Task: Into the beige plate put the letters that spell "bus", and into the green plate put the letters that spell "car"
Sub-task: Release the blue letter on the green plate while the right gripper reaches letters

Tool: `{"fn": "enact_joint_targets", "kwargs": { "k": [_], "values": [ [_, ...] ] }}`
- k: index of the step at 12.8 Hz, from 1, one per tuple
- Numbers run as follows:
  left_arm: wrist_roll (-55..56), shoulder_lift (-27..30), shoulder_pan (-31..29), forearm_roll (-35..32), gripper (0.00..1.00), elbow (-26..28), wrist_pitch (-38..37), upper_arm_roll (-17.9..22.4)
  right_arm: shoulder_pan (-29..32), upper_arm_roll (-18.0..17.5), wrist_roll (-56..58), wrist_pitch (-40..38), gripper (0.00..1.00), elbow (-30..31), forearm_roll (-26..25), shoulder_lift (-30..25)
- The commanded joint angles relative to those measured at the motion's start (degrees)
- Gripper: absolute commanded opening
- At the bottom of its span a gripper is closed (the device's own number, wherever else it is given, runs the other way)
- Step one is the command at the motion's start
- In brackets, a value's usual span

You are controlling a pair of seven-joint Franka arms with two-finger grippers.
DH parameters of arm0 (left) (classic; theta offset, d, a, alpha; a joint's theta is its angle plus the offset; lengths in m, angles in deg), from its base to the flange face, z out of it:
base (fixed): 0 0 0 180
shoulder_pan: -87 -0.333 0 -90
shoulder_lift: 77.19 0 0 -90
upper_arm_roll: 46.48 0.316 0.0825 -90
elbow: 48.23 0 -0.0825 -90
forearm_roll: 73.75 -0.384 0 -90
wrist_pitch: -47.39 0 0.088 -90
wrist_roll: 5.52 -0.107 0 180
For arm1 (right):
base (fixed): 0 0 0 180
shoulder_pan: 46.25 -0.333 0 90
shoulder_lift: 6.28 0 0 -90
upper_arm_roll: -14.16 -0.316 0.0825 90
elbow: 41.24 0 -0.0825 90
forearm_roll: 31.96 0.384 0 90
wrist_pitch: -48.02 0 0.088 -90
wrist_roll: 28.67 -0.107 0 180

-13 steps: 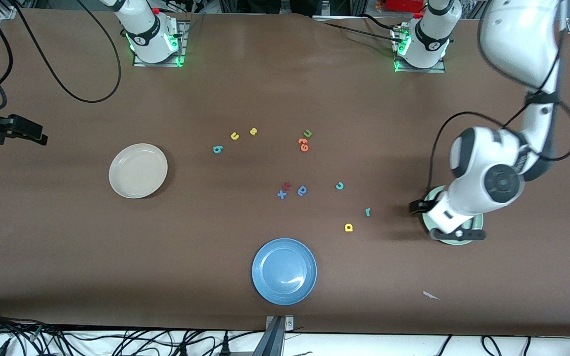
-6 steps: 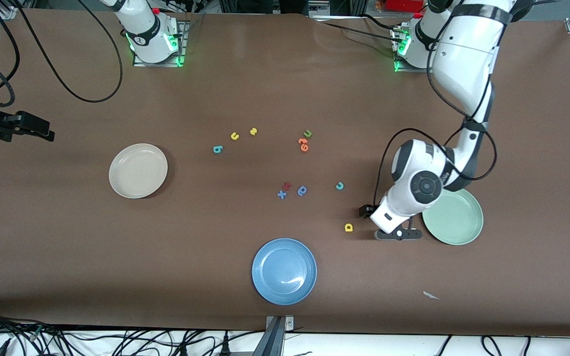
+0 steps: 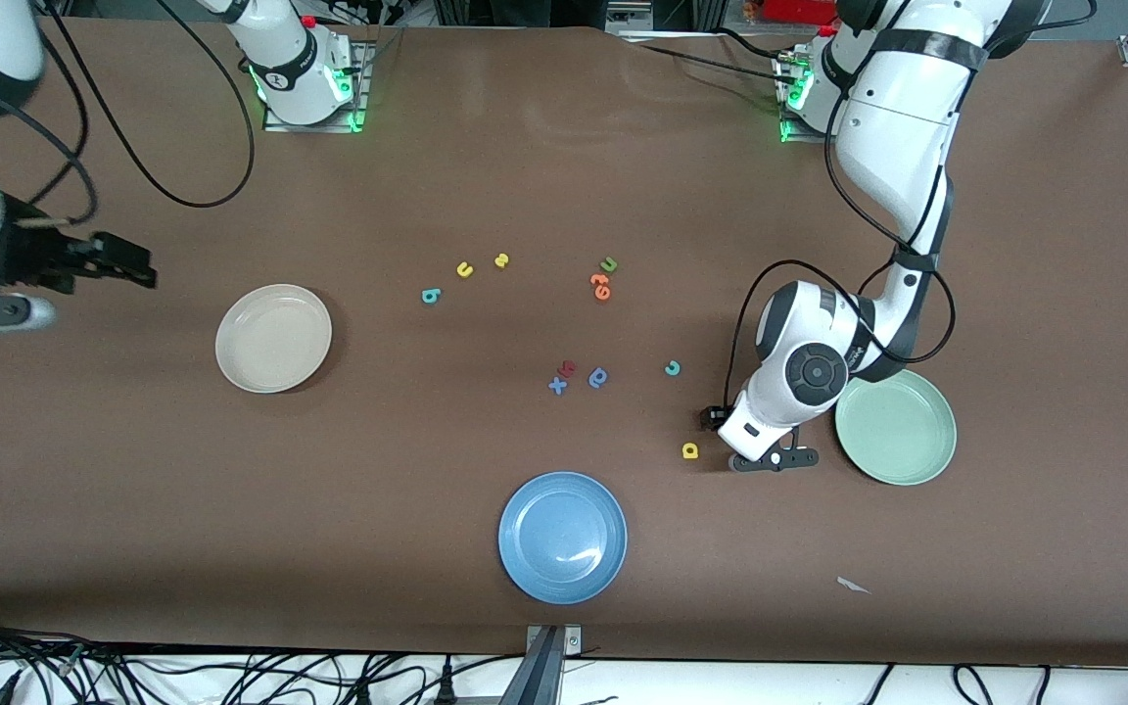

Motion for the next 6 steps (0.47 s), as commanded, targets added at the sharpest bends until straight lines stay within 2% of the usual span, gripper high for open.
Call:
{"fn": "enact_joint_targets", "kwargs": {
  "k": [1, 3, 6],
  "values": [
    [2.1, -0.42, 0.98, 1.23, 0.57, -0.62, -0.28, 0.46, -0.41, -5.26, -4.1, 9.25, 1.0, 7.13, -0.33, 1.32],
    [3.95, -0.42, 1.86, 1.23, 0.47, -0.62, -0.55, 0.46, -0.41, -7.21, -9.44, 15.85, 1.0, 12.58, -0.86, 1.5],
    [5.27, -0.42, 2.12, 1.23, 0.3, -0.18, -0.55, 0.46, -0.41, -13.0, -17.35, 21.04, 1.0, 19.35, -6.31, 1.24]
  ]
}}
